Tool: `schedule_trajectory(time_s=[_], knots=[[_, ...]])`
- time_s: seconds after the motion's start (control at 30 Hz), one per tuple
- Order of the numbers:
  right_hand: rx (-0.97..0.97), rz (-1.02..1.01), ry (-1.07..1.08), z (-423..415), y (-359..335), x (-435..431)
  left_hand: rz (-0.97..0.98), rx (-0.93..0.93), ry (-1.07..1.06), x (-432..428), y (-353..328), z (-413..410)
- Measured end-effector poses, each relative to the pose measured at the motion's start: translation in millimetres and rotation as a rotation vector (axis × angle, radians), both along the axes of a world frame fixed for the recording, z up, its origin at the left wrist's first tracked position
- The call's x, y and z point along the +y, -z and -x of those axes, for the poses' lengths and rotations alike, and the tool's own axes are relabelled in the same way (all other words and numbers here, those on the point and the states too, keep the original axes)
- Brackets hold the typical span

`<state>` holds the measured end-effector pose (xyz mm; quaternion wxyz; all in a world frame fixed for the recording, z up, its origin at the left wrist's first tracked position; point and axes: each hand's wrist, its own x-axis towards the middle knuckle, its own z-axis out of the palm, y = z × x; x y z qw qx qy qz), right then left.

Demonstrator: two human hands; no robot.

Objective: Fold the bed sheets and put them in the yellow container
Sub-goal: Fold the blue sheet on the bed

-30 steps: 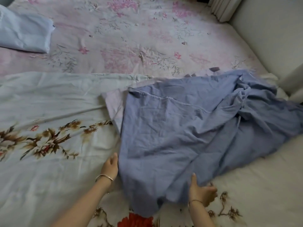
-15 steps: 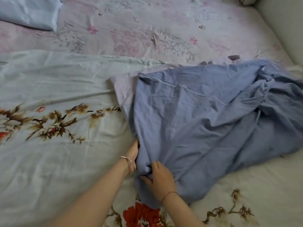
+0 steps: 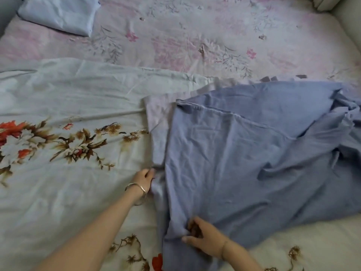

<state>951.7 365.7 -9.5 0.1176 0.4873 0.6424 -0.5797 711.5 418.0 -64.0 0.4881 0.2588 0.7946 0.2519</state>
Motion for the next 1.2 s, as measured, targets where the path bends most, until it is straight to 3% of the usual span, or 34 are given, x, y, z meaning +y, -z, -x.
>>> schedule_trajectory(time_s=[0.07, 0.13, 0.23, 0.37, 0.43, 0.6, 0.67, 0.73, 0.8, 0.9, 1.0, 1.1, 1.2], knots=[[-0.058, -0.015, -0.093, 9.0, 8.7, 18.1, 0.023, -0.206, -0.163, 3.4, 4.0, 11.9], [0.029, -0.088, 0.007, 24.9, 3.8, 45.3, 0.037, -0.412, -0.301, 21.2, -3.7, 21.0], [0.167, -0.237, 0.323, 54.5, 0.4, 96.8, -0.060, -0.496, -0.343, 56.9, -11.2, 28.4], [0.246, -0.374, 0.502, 102.4, 2.9, 167.1, -0.185, -0.529, -0.339, 109.4, -10.7, 37.3], [0.224, -0.404, 0.505, 124.8, 10.4, 198.0, -0.267, -0.449, -0.358, 136.8, -3.0, 49.6], [-0.048, -0.859, 0.400, 153.0, 35.6, 277.5, -0.289, -0.302, -0.363, 191.0, 7.8, 70.2], [-0.124, -0.870, 0.357, 150.9, 39.1, 303.5, -0.349, -0.214, -0.371, 205.6, 5.6, 71.4], [-0.200, -0.844, 0.301, 146.6, 37.1, 323.8, -0.549, 0.014, -0.362, 224.1, -6.7, 79.3], [-0.142, -0.899, 0.274, 141.7, 34.0, 335.3, -0.686, 0.235, -0.268, 239.0, -12.7, 97.3], [-0.016, -0.980, 0.165, 133.6, 38.7, 346.3, -0.573, 0.383, -0.100, 243.0, 17.4, 124.7], [-0.076, -0.889, -0.032, 128.9, 55.4, 352.3, -0.564, 0.212, -0.149, 244.5, 38.8, 137.0], [0.098, -0.947, -0.014, 135.9, 52.4, 361.5, -0.537, 0.046, -0.226, 256.8, 38.2, 153.3], [0.269, -1.005, -0.139, 166.0, 24.5, 375.6, -0.492, -0.066, -0.227, 258.7, 38.3, 162.9]])
